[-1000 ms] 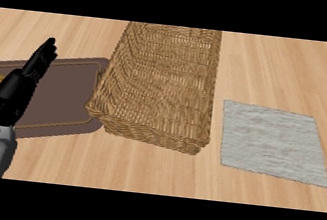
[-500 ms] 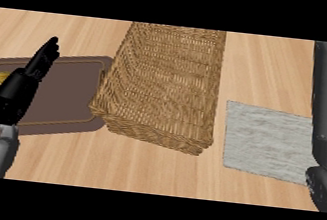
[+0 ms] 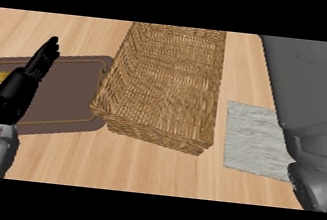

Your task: Pick the bell pepper from the placemat and place it in the basket

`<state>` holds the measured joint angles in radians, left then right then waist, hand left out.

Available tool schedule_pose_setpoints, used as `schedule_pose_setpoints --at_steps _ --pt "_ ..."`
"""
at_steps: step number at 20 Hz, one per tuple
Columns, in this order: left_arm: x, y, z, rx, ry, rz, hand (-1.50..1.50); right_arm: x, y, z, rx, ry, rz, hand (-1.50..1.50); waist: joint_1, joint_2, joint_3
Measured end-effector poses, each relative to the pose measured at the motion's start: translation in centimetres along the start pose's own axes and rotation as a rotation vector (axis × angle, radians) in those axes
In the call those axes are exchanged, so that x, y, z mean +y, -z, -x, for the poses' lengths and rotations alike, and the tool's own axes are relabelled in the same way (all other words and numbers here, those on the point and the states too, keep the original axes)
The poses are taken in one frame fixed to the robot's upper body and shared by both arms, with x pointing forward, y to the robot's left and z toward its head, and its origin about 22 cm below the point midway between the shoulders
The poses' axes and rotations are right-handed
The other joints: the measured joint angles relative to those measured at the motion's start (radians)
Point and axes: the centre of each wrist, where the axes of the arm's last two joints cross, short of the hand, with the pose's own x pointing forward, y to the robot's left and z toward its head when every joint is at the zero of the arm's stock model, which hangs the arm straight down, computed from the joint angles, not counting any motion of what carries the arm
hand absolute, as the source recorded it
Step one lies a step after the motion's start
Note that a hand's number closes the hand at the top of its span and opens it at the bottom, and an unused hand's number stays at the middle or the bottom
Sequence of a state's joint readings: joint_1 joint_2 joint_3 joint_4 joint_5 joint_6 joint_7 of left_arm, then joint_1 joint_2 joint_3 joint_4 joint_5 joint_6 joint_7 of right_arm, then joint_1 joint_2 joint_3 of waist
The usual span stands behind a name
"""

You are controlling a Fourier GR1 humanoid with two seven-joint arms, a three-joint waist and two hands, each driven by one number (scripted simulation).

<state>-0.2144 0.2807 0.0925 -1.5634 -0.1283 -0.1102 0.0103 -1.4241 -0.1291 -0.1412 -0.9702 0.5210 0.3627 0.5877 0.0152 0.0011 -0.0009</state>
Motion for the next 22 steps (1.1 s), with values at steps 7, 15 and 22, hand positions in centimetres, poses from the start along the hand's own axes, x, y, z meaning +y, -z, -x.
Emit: schedule_pose_setpoints --at_steps 7,15,22 --pt "0.3 -0.1 0.3 0.004 0.003 -0.001 0.00 1.8 0.8 -0.3 0.115 -0.208 -0.060 1.50 -0.004 0.000 0.000" --pt "0.0 -0.3 0.7 -0.003 0.000 -0.002 0.00 2.6 1.5 0.5 0.144 -0.379 -0.129 -1.50 -0.004 0.001 0.000" --pt "-0.5 -0.2 0.7 -0.003 0.009 -0.004 0.00 3.4 2.1 1.1 0.122 -0.276 -0.204 -1.50 -0.005 0.001 0.001"
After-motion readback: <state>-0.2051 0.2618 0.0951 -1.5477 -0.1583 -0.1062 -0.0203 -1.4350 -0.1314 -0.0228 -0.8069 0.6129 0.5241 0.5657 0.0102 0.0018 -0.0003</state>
